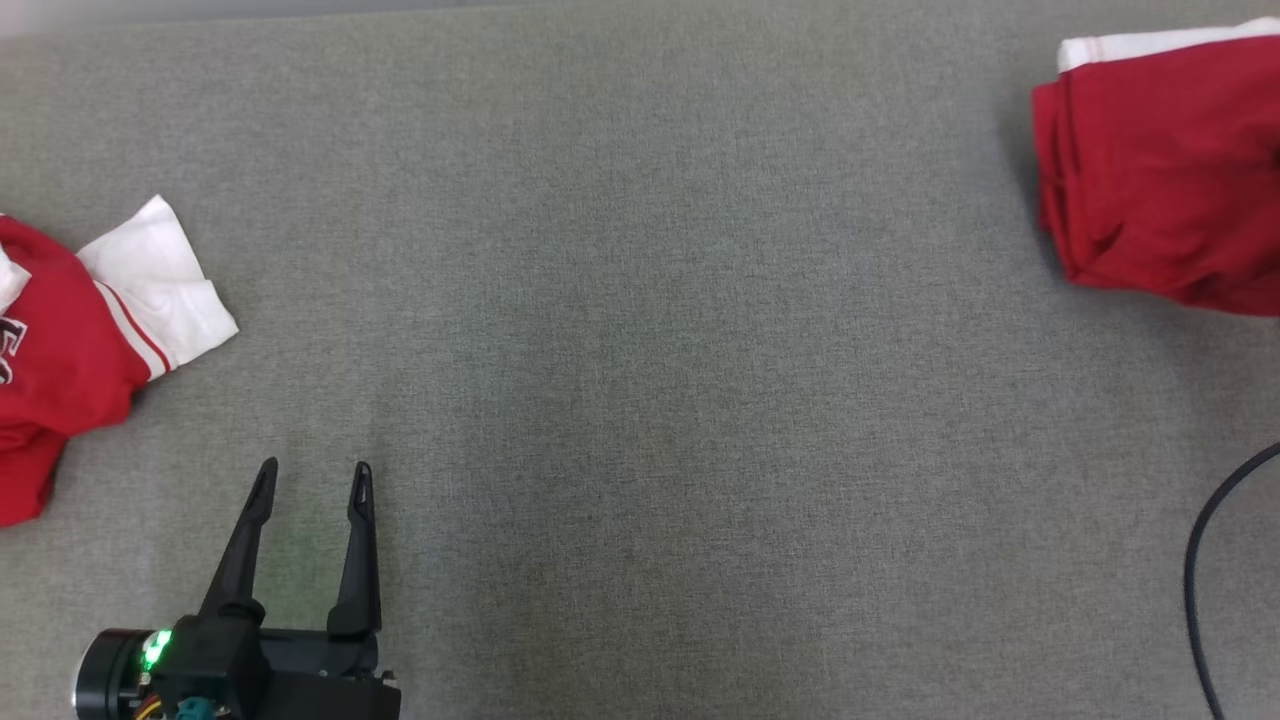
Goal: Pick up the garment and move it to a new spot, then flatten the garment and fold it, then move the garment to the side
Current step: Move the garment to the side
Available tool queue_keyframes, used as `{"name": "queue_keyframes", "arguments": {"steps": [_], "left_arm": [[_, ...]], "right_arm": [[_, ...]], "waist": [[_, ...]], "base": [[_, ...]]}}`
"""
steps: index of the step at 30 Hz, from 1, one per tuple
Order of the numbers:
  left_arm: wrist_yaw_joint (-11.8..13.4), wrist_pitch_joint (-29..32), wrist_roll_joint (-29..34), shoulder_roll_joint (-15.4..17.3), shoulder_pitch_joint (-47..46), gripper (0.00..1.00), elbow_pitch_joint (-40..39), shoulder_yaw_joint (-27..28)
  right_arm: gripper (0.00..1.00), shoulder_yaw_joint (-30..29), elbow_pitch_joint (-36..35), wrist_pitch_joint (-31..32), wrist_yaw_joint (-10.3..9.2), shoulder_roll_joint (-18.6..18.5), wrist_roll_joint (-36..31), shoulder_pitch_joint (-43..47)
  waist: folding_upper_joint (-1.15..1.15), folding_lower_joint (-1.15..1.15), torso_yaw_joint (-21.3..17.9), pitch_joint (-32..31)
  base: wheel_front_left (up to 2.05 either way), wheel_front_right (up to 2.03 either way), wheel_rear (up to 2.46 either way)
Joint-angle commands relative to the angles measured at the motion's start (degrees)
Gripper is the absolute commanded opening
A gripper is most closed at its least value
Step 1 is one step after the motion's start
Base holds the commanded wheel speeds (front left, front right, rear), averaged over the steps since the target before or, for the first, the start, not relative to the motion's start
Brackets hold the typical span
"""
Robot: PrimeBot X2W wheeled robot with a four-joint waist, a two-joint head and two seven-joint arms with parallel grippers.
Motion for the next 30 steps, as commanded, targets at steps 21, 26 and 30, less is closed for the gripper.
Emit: {"name": "queue_keyframes", "arguments": {"steps": [21,26,30], "left_arm": [[1.4,-0.2,1.1,1.3,0.3,1.00,-3.7,0.0],[1.6,-0.2,0.6,0.9,0.0,1.00,-3.0,-0.3],[2.0,-0.2,0.0,0.5,0.8,1.00,-2.1,0.0]], "right_arm": [[1.00,3.6,6.5,-0.8,-0.01,-1.3,-0.2,-5.1],[1.00,4.1,10.3,-1.1,-0.01,-0.7,-2.6,-6.1],[1.00,1.8,9.5,-4.9,-0.01,1.6,0.2,-6.2]], "waist": [[-0.01,-0.01,-0.3,4.2],[-0.01,-0.01,0.0,3.3],[-0.01,-0.01,-0.1,0.8]], "base": [[0.00,0.00,0.00],[0.00,0.00,0.00],[0.00,0.00,0.00]]}}
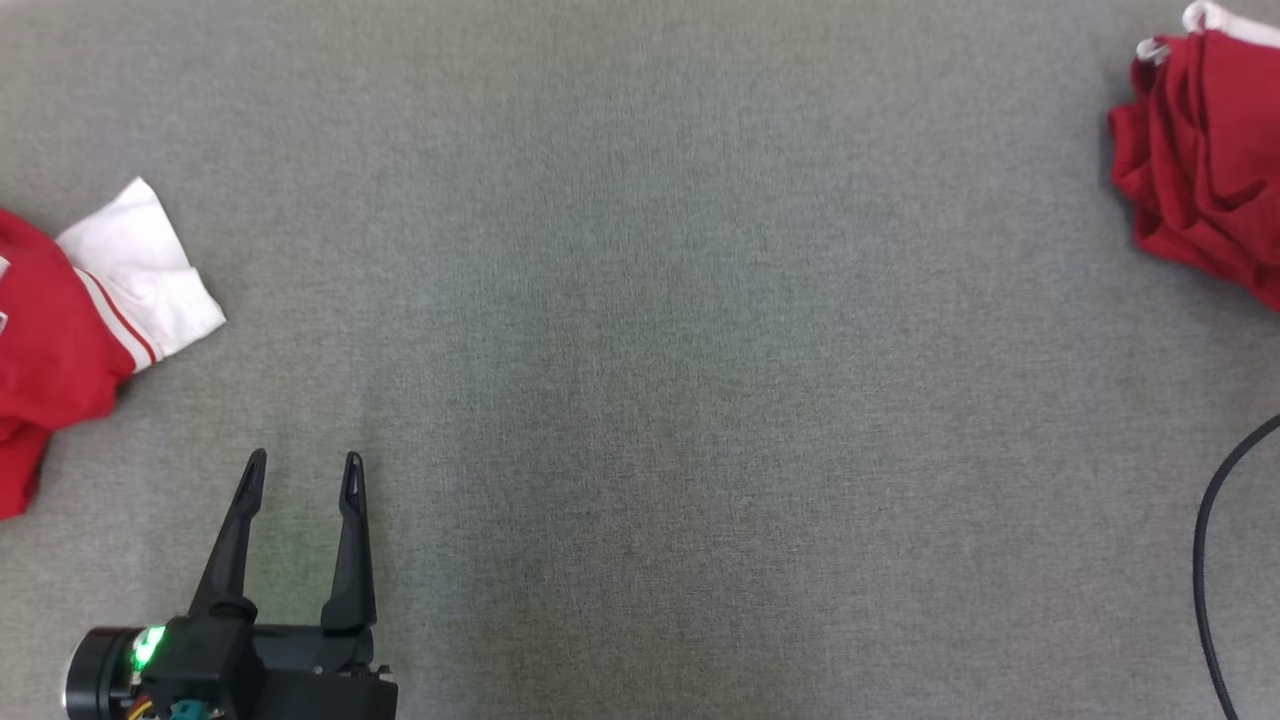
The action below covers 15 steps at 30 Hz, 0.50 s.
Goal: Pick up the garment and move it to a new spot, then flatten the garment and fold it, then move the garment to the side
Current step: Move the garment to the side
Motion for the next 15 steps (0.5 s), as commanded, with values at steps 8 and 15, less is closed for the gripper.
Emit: {"name": "queue_keyframes", "arguments": {"steps": [8,15], "left_arm": [[0.4,-0.2,-1.6,-0.9,2.5,1.00,2.1,0.5],[0.1,-0.2,-2.2,-1.2,3.9,1.00,3.1,0.7]], "right_arm": [[1.00,-8.4,-9.3,-3.6,-0.01,4.0,6.7,3.0],[1.00,-20.6,-16.6,-3.5,-0.01,6.6,2.4,10.5]], "waist": [[0.00,0.00,-0.2,-6.6],[0.00,0.00,-0.2,-10.1]], "base": [[0.00,0.00,0.00],[0.00,0.00,0.00]]}}
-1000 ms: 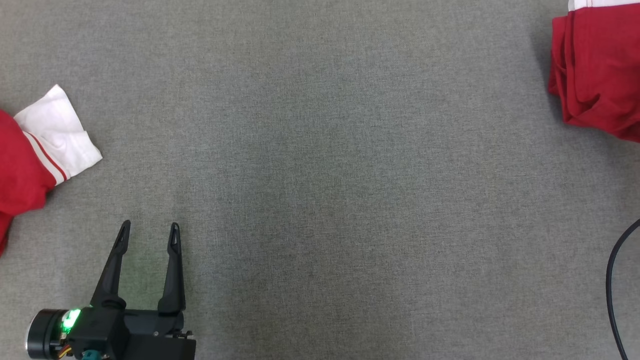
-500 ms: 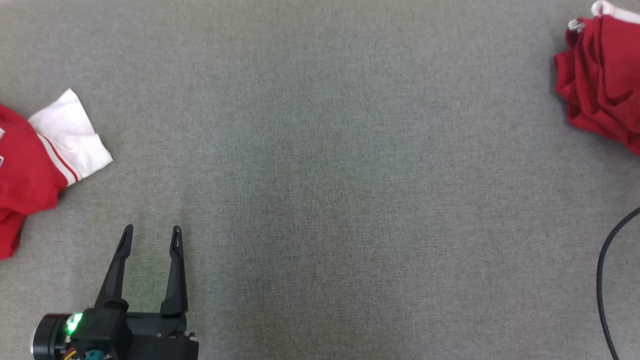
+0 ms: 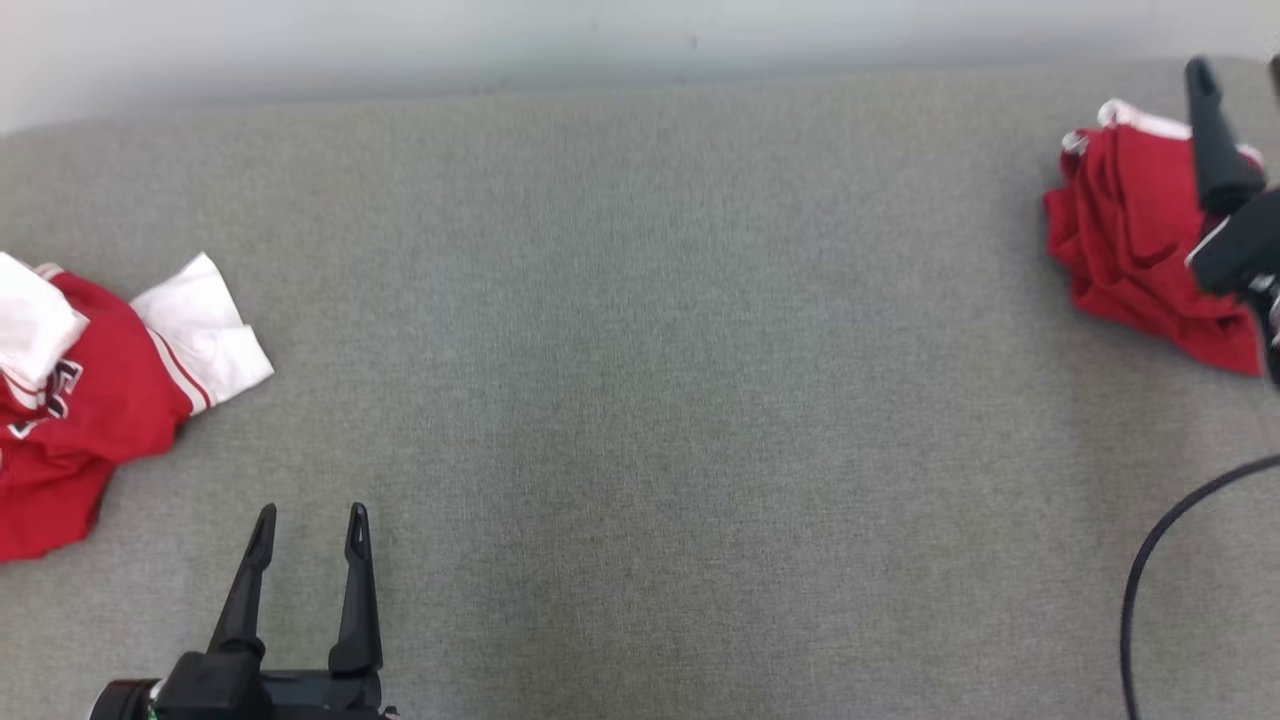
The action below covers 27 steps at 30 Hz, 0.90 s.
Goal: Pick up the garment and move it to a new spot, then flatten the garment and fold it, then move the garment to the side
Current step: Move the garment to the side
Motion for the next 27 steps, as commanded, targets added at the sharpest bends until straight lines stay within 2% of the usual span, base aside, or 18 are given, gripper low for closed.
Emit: {"name": "queue_keyframes", "arguments": {"steps": [1,7,13,21,27], "left_arm": [[0.0,-0.2,-0.3,0.0,1.1,1.00,0.3,0.2],[-0.4,-0.2,-0.4,0.2,2.6,1.00,0.8,0.8],[-0.4,-0.2,-0.9,-0.2,4.2,1.00,1.3,1.0],[-0.9,-0.2,-0.8,-0.7,5.2,1.00,1.7,0.6],[-1.0,-0.2,-1.0,-0.9,6.1,1.00,3.0,0.8]], "right_arm": [[1.00,-1.6,-1.3,-0.1,-0.01,0.7,-1.1,1.9],[1.00,-15.8,-8.2,-0.1,-0.01,6.0,-8.8,14.5],[1.00,-26.4,-15.5,-0.1,-0.01,12.4,-16.2,27.2],[1.00,-35.9,-25.8,-0.1,-0.01,19.3,-23.4,41.3],[1.00,-38.4,-29.3,-0.1,-0.01,22.7,-29.8,48.9]], "waist": [[0.00,0.01,0.0,-2.0],[0.00,0.01,0.3,-5.0],[0.00,0.01,1.1,-8.0],[0.00,0.01,2.3,-10.7],[0.00,0.01,2.5,-12.6]], "base": [[0.00,0.00,0.00],[0.00,0.00,0.00],[0.00,0.00,0.00],[0.00,0.00,0.00],[0.00,0.00,0.00]]}}
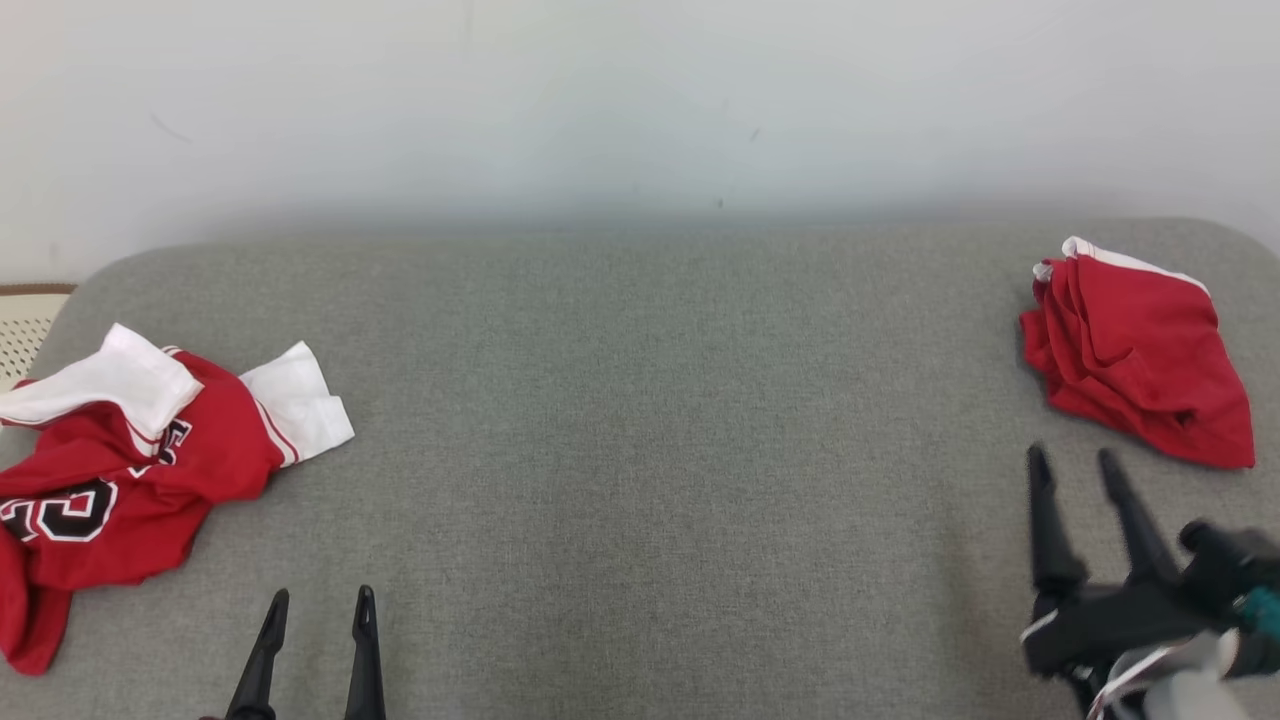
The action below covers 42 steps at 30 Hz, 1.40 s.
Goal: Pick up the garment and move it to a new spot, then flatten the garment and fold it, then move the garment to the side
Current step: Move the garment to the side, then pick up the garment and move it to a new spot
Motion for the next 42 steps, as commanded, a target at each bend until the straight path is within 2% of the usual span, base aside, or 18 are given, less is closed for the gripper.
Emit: {"name": "queue_keyframes", "arguments": {"steps": [1,13,20,28,42], "left_arm": [[-0.3,-0.2,-0.5,0.0,0.9,1.00,0.5,0.2],[-0.9,-0.2,-0.8,0.1,0.6,1.00,3.7,0.7],[-0.8,-0.2,-0.5,0.4,0.1,1.00,5.1,1.3],[0.5,-0.2,1.8,1.0,0.0,1.00,8.0,0.6],[1.0,-0.2,1.0,1.3,0.2,1.00,7.7,0.9]], "right_arm": [[1.00,0.3,-0.4,-0.1,-0.01,0.9,-1.6,1.9],[1.00,-2.1,-2.2,-0.1,-0.01,7.5,-9.1,10.2],[1.00,-3.3,-3.1,0.3,-0.01,8.6,-10.7,11.3],[1.00,-2.9,-4.7,2.9,-0.01,9.1,-14.3,12.1],[1.00,-3.3,-6.3,4.3,-0.01,9.8,-14.6,13.1]], "waist": [[0.01,0.01,0.3,-1.0],[0.01,0.01,0.3,-3.4],[0.01,0.01,0.1,-4.0],[0.01,0.01,-0.2,-4.6],[0.01,0.01,-0.4,-5.0]], "base": [[0.00,0.00,0.00],[0.00,0.00,0.00],[0.00,0.00,0.00],[0.00,0.00,0.00],[0.00,0.00,0.00]]}}
